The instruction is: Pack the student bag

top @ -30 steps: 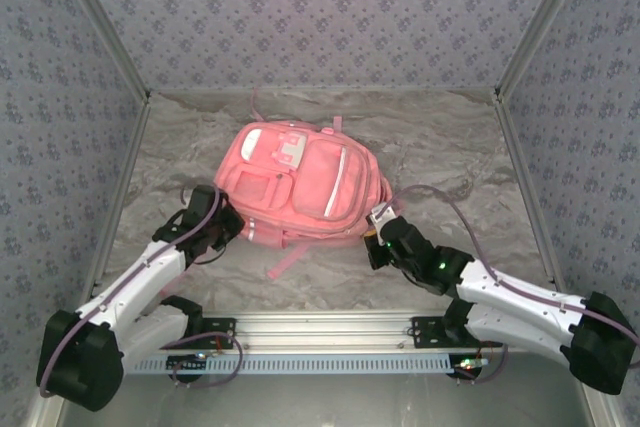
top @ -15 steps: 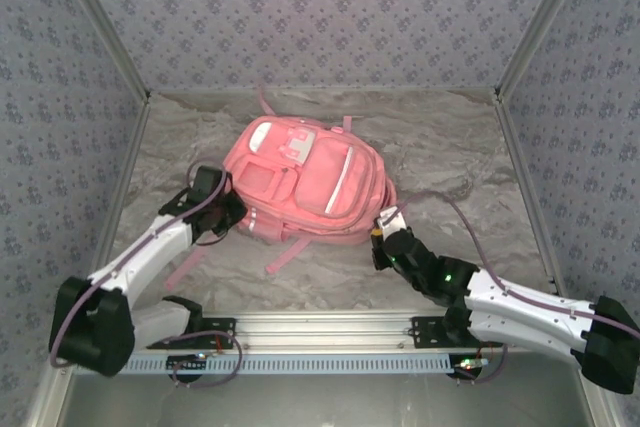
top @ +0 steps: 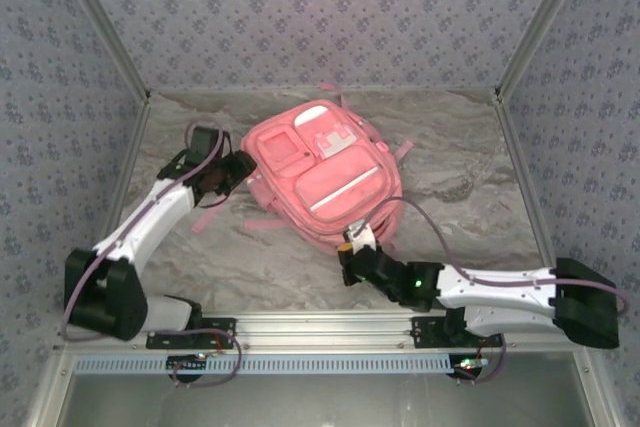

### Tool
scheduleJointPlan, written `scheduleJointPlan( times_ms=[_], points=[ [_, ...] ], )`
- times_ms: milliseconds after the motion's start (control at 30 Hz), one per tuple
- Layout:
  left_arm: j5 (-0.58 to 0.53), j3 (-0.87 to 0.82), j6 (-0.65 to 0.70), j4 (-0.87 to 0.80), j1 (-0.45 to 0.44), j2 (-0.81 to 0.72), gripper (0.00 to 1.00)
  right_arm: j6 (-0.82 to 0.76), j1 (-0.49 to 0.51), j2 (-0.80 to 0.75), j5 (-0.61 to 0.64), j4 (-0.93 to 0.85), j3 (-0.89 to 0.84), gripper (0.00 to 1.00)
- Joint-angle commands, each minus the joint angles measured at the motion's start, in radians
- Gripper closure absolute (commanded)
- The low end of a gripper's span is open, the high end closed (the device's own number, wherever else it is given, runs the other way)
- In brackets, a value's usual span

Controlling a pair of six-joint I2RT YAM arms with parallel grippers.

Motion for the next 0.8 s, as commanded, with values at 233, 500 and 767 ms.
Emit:
scheduleJointPlan(
  times_ms=[233,500,767],
  points=[
    [0.067,-0.373,-0.392,0.125,-0.212,-0.305,0.49,0.085,0.026,0.159,-0.001,0.188,0.101,1.0],
    [0.057,-0.352,-0.443,0.269,-0.33,-0.149,0.58,0.1,0.042,0.162,0.012,0.18,0.088,1.0],
    [0.04,-0.332,-0.473,0.322,-0.415,-0.069,0.62,0.129,0.047,0.16,0.033,0.205,0.06,1.0]
  ],
)
